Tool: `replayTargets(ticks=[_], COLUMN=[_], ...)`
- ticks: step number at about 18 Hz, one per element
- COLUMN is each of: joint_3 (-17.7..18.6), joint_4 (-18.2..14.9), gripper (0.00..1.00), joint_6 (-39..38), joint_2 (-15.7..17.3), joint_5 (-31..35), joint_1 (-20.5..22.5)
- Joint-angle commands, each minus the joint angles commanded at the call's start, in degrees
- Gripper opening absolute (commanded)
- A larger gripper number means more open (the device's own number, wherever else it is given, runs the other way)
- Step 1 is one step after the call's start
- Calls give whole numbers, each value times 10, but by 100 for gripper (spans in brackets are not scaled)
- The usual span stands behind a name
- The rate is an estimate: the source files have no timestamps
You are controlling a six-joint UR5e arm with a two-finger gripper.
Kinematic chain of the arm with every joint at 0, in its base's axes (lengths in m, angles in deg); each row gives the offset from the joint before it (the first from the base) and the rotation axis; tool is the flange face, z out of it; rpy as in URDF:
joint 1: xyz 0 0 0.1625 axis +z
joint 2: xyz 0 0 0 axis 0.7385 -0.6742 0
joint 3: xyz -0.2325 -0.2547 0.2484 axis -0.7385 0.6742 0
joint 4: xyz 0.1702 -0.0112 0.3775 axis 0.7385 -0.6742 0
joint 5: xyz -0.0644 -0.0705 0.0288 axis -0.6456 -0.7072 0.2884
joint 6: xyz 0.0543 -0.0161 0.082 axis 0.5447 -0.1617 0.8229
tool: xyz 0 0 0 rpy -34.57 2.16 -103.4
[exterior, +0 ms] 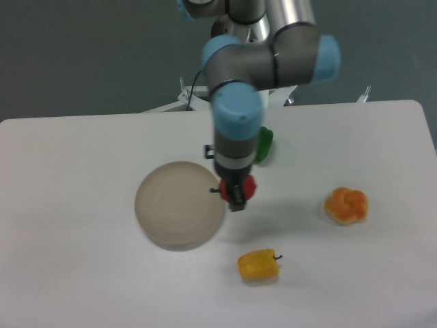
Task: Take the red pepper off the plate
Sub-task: 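Lift the red pepper off the plate and carry it toward the orange pepper, then hold the red pepper raised above the orange pepper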
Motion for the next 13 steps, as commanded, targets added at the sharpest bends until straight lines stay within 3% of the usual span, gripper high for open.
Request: replayTargets(ticks=[6, 13], joint_3=[7, 43], joint_4=[-4, 6], gripper=[25, 24], joint_6=[6, 16], joint_2=[-2, 15], joint_5=[2, -4], joint_1=[71, 99])
